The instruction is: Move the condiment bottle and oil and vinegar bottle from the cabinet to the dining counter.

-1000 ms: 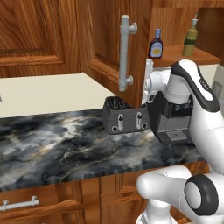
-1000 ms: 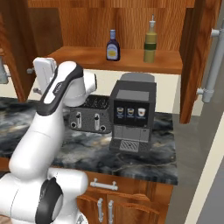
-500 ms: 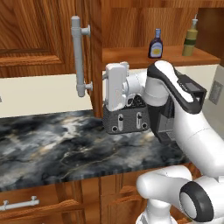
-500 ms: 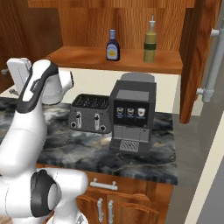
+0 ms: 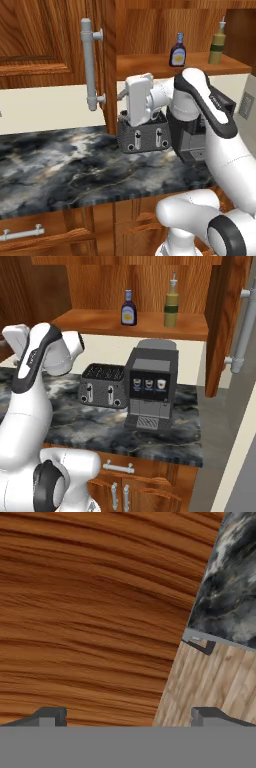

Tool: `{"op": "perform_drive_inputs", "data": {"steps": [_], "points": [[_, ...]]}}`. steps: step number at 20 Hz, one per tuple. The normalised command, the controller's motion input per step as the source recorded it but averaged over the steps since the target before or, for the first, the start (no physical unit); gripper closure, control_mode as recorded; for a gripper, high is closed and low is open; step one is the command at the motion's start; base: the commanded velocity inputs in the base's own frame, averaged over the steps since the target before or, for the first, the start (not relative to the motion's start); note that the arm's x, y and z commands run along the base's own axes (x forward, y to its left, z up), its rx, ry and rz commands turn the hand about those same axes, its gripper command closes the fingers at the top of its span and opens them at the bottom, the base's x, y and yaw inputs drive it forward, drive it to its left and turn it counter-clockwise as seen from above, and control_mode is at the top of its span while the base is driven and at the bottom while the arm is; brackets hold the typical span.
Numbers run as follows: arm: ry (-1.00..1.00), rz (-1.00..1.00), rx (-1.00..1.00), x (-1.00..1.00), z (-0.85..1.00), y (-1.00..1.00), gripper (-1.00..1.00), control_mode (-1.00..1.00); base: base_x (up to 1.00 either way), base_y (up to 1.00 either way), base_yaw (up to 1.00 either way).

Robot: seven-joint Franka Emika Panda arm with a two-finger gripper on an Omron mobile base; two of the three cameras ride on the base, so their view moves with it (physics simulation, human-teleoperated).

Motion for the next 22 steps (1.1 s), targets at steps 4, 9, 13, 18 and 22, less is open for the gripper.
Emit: {"op": "perform_drive_inputs", "data": {"steps": [4, 9, 13, 18, 22], "points": [[-0.43, -0.15, -0.24, -0.69, 0.00, -0.41, -1.00, -1.00, 0.00, 0.00, 0.00], [-0.46, -0.19, -0.29, -0.63, 0.00, -0.46, -1.00, -1.00, 0.00, 0.00, 0.00], [-0.43, -0.21, -0.30, -0.44, 0.00, -0.49, -1.00, -1.00, 0.00, 0.00, 0.00], [-0.38, -0.25, -0.30, -0.23, 0.00, -0.50, -1.00, -1.00, 0.00, 0.00, 0.00], [-0.33, -0.26, -0.27, -0.10, 0.11, -0.53, -1.00, -1.00, 0.00, 0.00, 0.00]]}}
